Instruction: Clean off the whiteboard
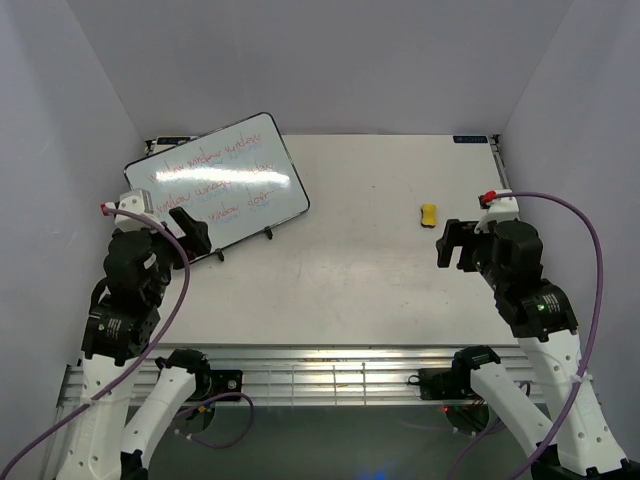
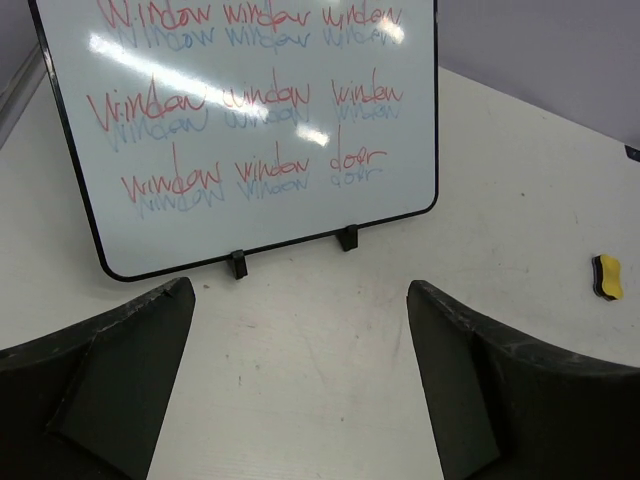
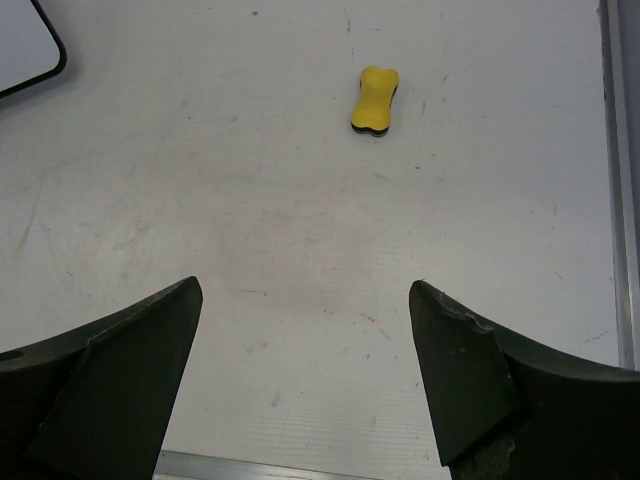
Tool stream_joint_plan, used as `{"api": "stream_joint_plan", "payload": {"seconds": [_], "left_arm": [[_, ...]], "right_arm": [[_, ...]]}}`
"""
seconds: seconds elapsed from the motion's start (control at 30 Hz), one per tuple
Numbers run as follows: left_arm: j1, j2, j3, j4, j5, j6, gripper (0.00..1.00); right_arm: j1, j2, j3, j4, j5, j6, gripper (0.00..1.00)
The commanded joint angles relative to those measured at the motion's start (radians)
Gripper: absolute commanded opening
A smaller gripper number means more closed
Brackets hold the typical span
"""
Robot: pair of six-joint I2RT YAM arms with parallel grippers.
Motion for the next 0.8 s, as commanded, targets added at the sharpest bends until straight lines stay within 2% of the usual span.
{"api": "stream_joint_plan", "payload": {"seconds": [0.0,0.07,0.27,0.4,0.5,0.57,0.63,0.67,0.7,0.77], "left_arm": [[-0.004,0.021,0.058,-0.008,-0.011,-0.003,0.98],[-0.004,0.035,0.073,-0.016,-0.021,-0.013,0.98],[-0.004,0.093,0.067,0.02,-0.014,-0.022,0.98],[-0.004,0.234,0.091,0.039,-0.015,-0.074,0.98],[0.002,0.314,0.087,0.131,0.034,-0.088,0.98],[0.07,0.391,0.101,0.202,0.064,-0.091,0.98],[0.199,0.448,0.13,0.249,0.222,-0.12,0.98],[0.409,0.471,0.136,0.271,0.318,-0.125,0.98],[0.505,0.506,0.144,0.281,0.369,-0.141,0.98],[0.625,0.546,0.17,0.31,0.374,-0.149,0.98]], "right_arm": [[0.006,-0.007,0.001,0.047,-0.003,-0.005,0.9],[0.006,-0.007,-0.004,0.057,-0.016,0.019,0.9],[0.005,-0.085,-0.11,0.212,-0.235,0.105,0.9],[0.006,-0.117,-0.173,0.301,-0.419,0.147,0.9],[0.006,-0.117,-0.203,0.328,-0.491,0.164,0.9],[0.006,-0.117,-0.229,0.34,-0.517,0.164,0.9],[0.005,-0.114,-0.242,0.343,-0.537,0.171,0.9],[0.005,-0.111,-0.248,0.344,-0.543,0.173,0.9],[0.006,-0.108,-0.249,0.344,-0.565,0.178,0.9],[0.007,-0.105,-0.254,0.347,-0.597,0.191,0.9]]}}
